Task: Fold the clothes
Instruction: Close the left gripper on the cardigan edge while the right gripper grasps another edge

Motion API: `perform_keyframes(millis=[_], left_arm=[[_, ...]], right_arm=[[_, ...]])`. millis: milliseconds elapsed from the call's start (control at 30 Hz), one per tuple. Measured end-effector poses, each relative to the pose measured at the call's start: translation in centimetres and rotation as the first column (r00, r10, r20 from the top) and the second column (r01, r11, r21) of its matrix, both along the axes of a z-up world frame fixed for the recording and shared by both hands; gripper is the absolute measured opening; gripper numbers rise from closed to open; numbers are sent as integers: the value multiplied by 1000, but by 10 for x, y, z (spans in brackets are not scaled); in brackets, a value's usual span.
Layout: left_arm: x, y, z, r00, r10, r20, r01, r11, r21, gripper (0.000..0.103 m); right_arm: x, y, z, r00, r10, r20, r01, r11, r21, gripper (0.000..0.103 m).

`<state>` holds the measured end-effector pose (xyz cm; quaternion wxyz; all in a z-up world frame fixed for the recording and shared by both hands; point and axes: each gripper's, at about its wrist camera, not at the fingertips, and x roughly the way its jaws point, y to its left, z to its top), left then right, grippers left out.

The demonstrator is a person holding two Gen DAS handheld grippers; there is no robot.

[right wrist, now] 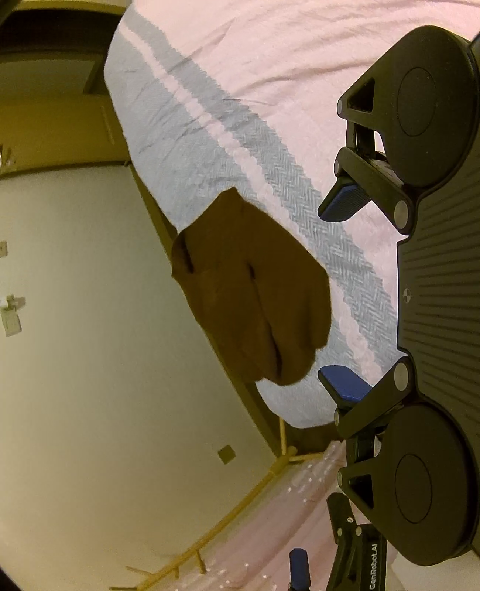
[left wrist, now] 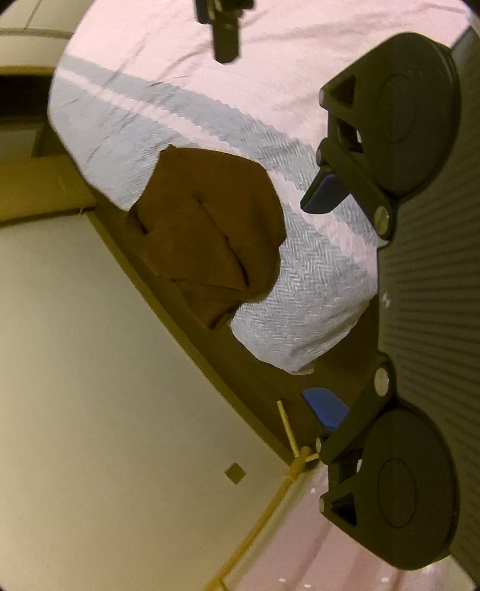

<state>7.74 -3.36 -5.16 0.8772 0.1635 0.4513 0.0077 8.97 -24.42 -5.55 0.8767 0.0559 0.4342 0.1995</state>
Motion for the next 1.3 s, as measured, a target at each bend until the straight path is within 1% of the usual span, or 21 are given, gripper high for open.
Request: perform_keyframes(millis=[100,167,267,367,467,533,600,667,767,833,900,967,1000,1033,1067,1100,1133,1167,1200,1233,1300], left_arm=[[29,8,-19,998,-66,-16,66,998,5,100],[52,12,-33,993,-114,-28,114,993,0,100],[95,13,-59,975,-218,-46,218,976,-10,100],[136,6,-87,935,-348,-67,348,938,-10,99],[175,-7,-120,877,-476,-71,478,878,16,99],[197,-16,-142,843,-533,-78,535,845,13,99],[216,-24,-162,820,-567,-79,568,823,-19,99],[235,-32,-183,798,-598,-78,597,801,-45,99],[256,-42,-210,789,-609,-80,609,793,-28,95],[267,-44,-222,791,-606,-86,607,794,-15,96],[272,-42,-230,771,-631,-87,634,773,9,96],[274,-37,-225,771,-631,-80,633,774,-7,95],[275,-34,-223,772,-632,-76,632,774,-14,88],[276,-32,-220,772,-632,-73,632,775,-22,73],[277,-29,-218,772,-632,-69,631,775,-30,64],[278,-27,-215,772,-632,-66,631,775,-38,50],[279,-24,-213,773,-632,-63,630,775,-45,32],[280,-22,-210,773,-632,-59,630,775,-53,22],[281,-19,-208,773,-632,-56,629,775,-61,13],[282,-17,-205,773,-632,-52,628,775,-69,10],[284,-11,-201,774,-632,-45,627,774,-84,7]], right_arm=[[13,1,-11,1000,-4,11,4,1000,-21,88],[26,4,-19,1000,-5,20,6,998,-58,88],[52,10,-33,1000,-5,15,6,994,-110,88],[85,15,-51,1000,-9,-3,8,985,-170,88],[122,24,-73,1000,12,-12,-15,972,-234,88],[147,30,-91,999,37,-24,-42,960,-277,88],[174,31,-111,998,54,-39,-64,950,-304,88],[203,27,-134,997,49,-61,-65,951,-301,88],[245,15,-168,994,2,-111,-30,968,-250,88],[269,6,-186,992,-22,-128,-7,976,-219,88],[289,-1,-205,988,-43,-145,15,983,-184,88],[311,-6,-220,983,-70,-170,41,985,-168,88],[321,-7,-226,979,-87,-185,58,985,-160,88],[327,-10,-231,973,-107,-203,80,987,-137,88],[332,-13,-237,967,-125,-222,104,989,-106,87],[335,-15,-240,961,-143,-236,127,989,-80,83],[336,-14,-240,958,-154,-242,143,988,-64,71],[334,-11,-236,958,-153,-242,144,988,-56,42],[332,-8,-232,959,-146,-241,138,989,-52,18],[330,-5,-227,961,-139,-240,132,990,-48,10],[326,2,-214,968,-115,-224,105,993,-56,8]])
